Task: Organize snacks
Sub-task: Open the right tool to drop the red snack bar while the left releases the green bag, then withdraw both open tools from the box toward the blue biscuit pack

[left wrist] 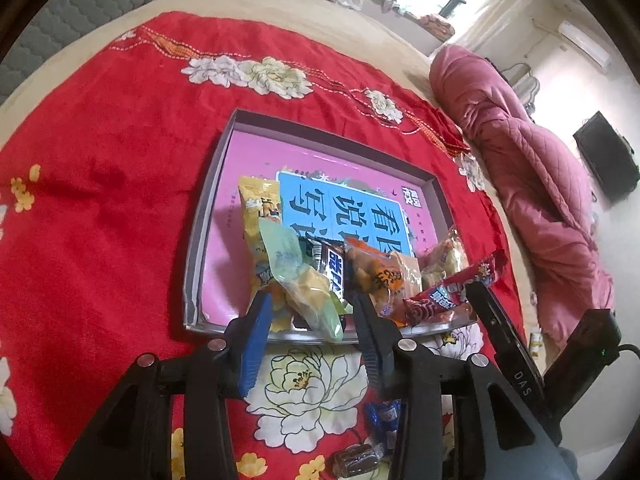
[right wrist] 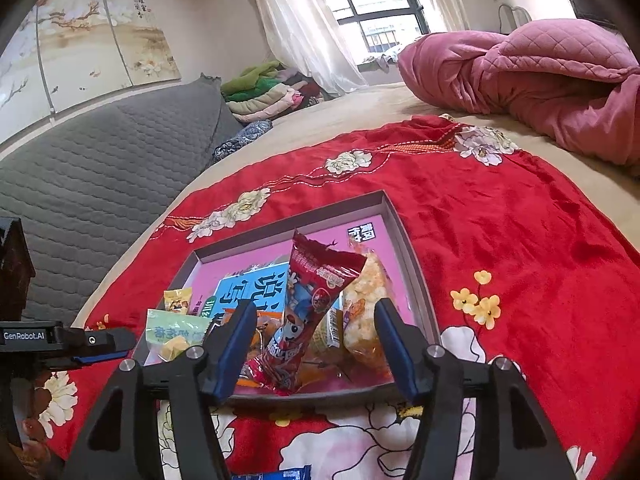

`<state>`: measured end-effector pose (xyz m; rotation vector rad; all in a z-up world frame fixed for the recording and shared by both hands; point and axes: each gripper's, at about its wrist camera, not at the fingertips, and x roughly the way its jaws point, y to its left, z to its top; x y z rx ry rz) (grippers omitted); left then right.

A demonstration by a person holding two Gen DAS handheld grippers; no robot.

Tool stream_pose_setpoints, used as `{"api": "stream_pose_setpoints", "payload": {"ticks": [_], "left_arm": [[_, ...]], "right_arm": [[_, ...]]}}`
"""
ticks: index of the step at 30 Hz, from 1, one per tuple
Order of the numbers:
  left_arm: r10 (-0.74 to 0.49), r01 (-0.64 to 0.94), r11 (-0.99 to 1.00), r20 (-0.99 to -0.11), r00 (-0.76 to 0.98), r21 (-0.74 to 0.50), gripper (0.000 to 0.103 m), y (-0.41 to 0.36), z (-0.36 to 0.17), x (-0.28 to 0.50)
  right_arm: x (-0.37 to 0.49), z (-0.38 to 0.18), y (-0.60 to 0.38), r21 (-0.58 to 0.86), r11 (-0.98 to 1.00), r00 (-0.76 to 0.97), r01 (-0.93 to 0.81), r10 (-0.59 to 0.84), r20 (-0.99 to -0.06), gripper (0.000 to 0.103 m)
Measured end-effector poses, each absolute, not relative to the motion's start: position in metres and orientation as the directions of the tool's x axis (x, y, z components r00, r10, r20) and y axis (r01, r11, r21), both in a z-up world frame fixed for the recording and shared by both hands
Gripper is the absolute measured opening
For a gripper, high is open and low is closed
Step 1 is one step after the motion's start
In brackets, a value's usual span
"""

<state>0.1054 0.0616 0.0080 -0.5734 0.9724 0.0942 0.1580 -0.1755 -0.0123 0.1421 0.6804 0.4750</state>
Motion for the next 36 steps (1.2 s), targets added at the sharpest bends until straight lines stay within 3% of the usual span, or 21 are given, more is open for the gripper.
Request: {"api": "stream_pose_setpoints", "payload": {"ticks": [11, 24, 36], "left_arm": [[-0.154, -0.318, 0.865, -0.808, 0.568, -0.389, 0.047, 0.057, 0.014, 0.100], [-0.158, -0.288, 0.878, -0.799, 0.581, -0.382, 0.053, 0.050, 0.027, 0.090], [-0.167, -0.268, 0.884, -0.795, 0.583, -0.383, 0.053, 0.043, 0.035, 0.080]], "right_arm": [[0.147, -0.010, -0.172, 0.269, 0.883, 0.666, -0.385, 0.467, -0.581, 0.068], [0.135, -0.005, -0.178, 0.269, 0.893, 0.667, -0.360, 0.448, -0.595, 0.080], [0.124, 0.001, -0.179, 0.261, 0.893, 0.664, -0.366, 0.447, -0.599, 0.082]]}}
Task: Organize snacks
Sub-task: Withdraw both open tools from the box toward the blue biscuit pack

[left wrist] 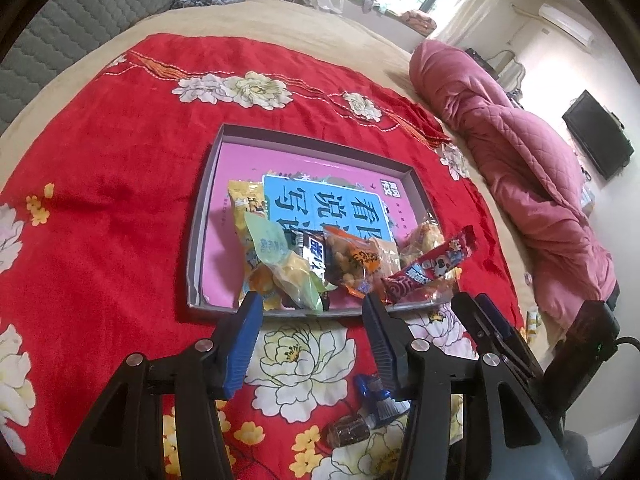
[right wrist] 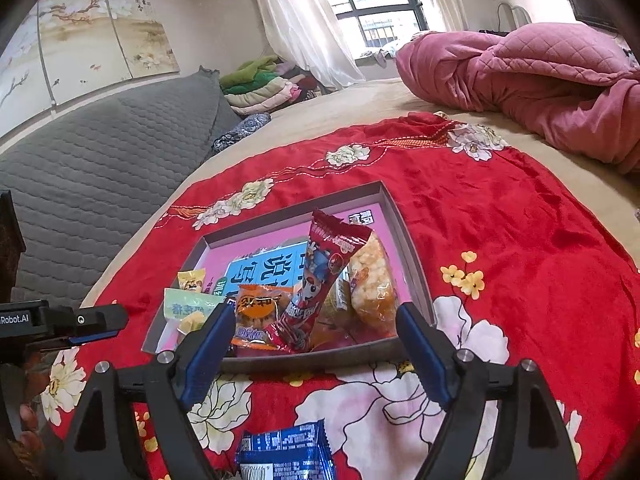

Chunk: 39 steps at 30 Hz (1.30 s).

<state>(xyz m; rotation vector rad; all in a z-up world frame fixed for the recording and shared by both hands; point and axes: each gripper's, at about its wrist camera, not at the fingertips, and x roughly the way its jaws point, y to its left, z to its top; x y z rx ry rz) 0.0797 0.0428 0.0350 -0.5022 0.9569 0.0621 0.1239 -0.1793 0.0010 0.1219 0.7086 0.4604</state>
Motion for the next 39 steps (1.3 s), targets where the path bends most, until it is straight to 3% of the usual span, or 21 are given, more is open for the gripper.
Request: {"api": "stream_pose_setpoints", "payload": {"ticks": [5, 39], "left_arm": [[-0.177, -0.252, 0.889, -0.795, 0.580, -0.382, 0.054, 0.039, 0.035, 0.076], [-0.243, -0.193, 0.907, -0.839, 0.487, -0.374, 0.055, 0.013, 0.021, 0.050]], "right_arm": [[0.118, 0.002, -0.182, 0.266, 0.890, 0.655, -0.371, 0.454, -0.604, 0.088], [0.084, 0.007, -0.187, 0.192, 0.913, 0.596, -0.360, 0.384, -0.705, 0.089]]}}
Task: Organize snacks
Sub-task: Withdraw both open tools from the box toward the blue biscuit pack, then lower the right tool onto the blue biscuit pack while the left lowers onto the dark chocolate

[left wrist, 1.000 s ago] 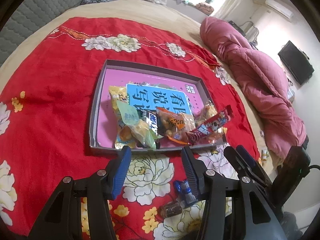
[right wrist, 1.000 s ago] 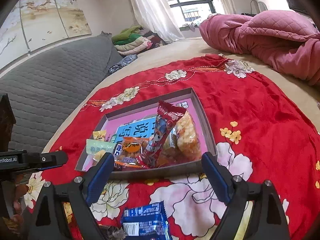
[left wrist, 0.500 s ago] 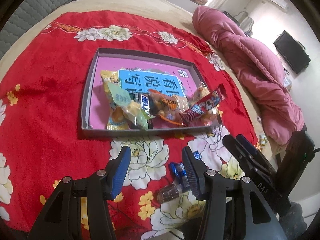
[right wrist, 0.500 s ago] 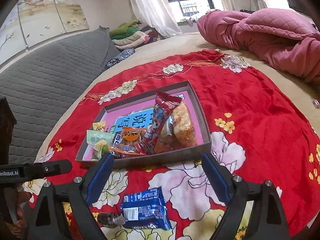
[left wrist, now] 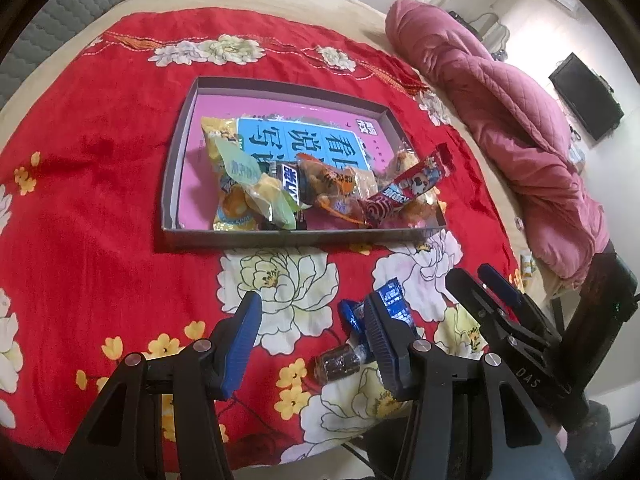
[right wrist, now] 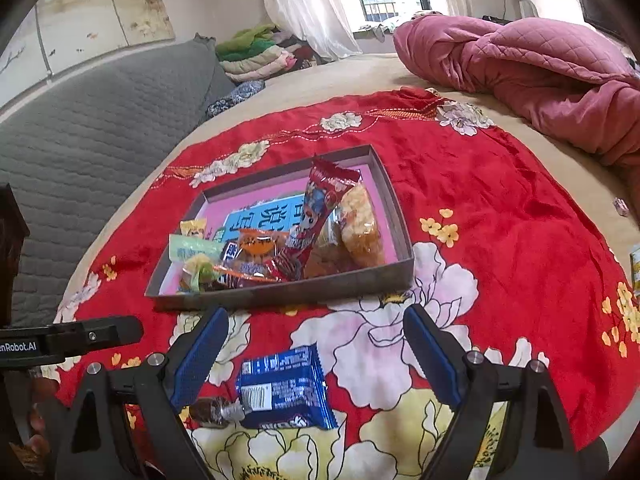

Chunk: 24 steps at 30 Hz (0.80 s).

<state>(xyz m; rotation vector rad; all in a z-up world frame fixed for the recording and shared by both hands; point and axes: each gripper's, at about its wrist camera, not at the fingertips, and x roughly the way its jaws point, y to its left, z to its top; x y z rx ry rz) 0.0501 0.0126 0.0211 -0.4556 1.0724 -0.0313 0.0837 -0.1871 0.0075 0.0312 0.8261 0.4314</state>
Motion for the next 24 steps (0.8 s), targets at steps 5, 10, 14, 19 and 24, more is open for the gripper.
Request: {"api": "stream_pose_setpoints", "payload": {"ticks": [5, 10, 14, 19, 24], "left_arm": [[-0.260, -0.193, 0.903, -0.846, 0.465, -0.384, 0.055, 0.007, 0.016, 0.047], [-0.275, -0.194, 0.901, -0.857, 0.436, -0.388, 0.055, 0.001, 0.008, 0.045], [-0.291, -0.187, 0.900, -0.861, 0.417, -0.394, 0.055, -0.004, 0.004, 0.044], [-0.307, -0.195, 0.894, -0.868, 0.390, -0.403, 0.055, -0.007, -0.004, 0.042], [-0.325, -0.213, 0.884, -0.874, 0.360, -0.416, 0.055, -0.008, -0.014, 0.040]], "right_arm": [[0.080, 0.007, -0.186, 0.179, 0.912, 0.587, -0.369, 0.378, -0.716, 0.089], [0.080, 0.003, -0.184, 0.168, 0.915, 0.570, -0.366, 0.363, -0.737, 0.089], [0.079, 0.000, -0.184, 0.159, 0.917, 0.557, -0.366, 0.352, -0.752, 0.089], [0.079, -0.005, -0.181, 0.141, 0.918, 0.532, -0.371, 0.335, -0.777, 0.089], [0.077, -0.013, -0.177, 0.119, 0.918, 0.495, -0.378, 0.309, -0.812, 0.089]]}}
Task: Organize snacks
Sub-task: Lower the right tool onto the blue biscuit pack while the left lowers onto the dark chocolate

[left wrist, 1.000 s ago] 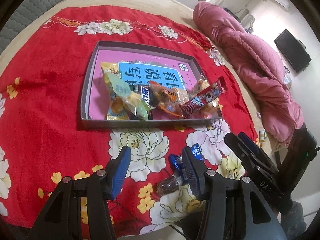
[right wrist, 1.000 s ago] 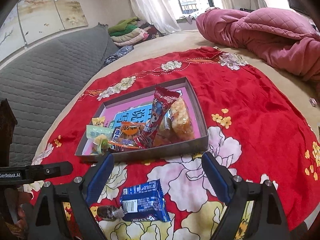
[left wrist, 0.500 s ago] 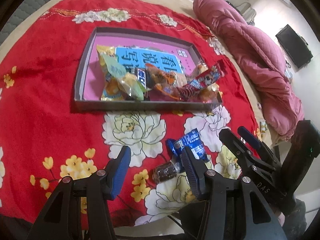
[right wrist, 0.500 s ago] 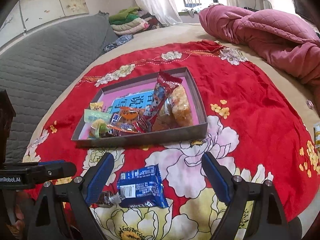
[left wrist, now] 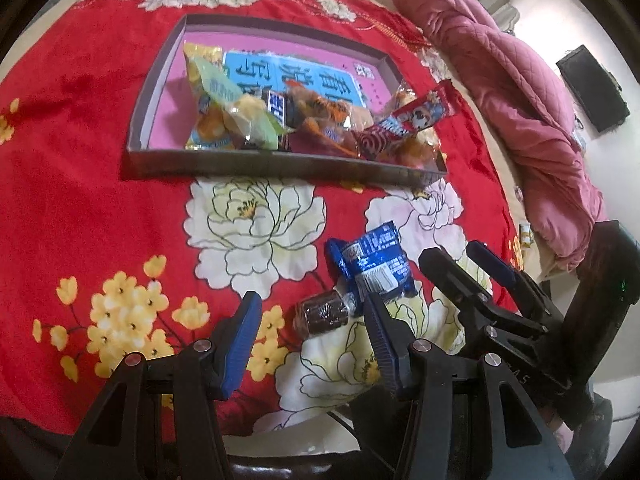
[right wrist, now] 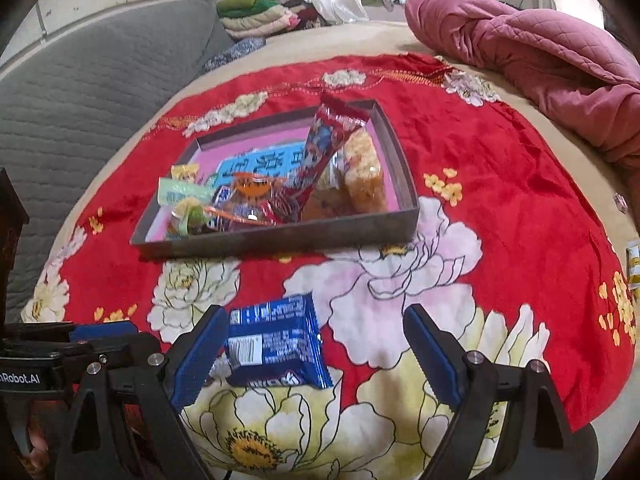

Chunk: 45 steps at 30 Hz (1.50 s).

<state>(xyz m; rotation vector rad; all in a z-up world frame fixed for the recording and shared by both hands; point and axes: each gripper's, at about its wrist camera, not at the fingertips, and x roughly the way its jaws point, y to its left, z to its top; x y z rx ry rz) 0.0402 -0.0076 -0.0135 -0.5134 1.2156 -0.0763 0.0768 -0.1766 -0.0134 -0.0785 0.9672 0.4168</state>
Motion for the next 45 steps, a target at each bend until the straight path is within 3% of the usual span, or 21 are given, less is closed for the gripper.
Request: {"api": "stream_pose_setpoints", "payload": {"ticks": [45], "left_arm": [[-0.387, -0.318, 0.826, -0.879, 0.279, -0.465, 0.054, -0.018, -0.050, 0.052]], "right_arm": [[0.073, -0.061, -0.132, -0.030, 0.849, 0.357, -0.528, 0.189, -0.915, 0.089]]}}
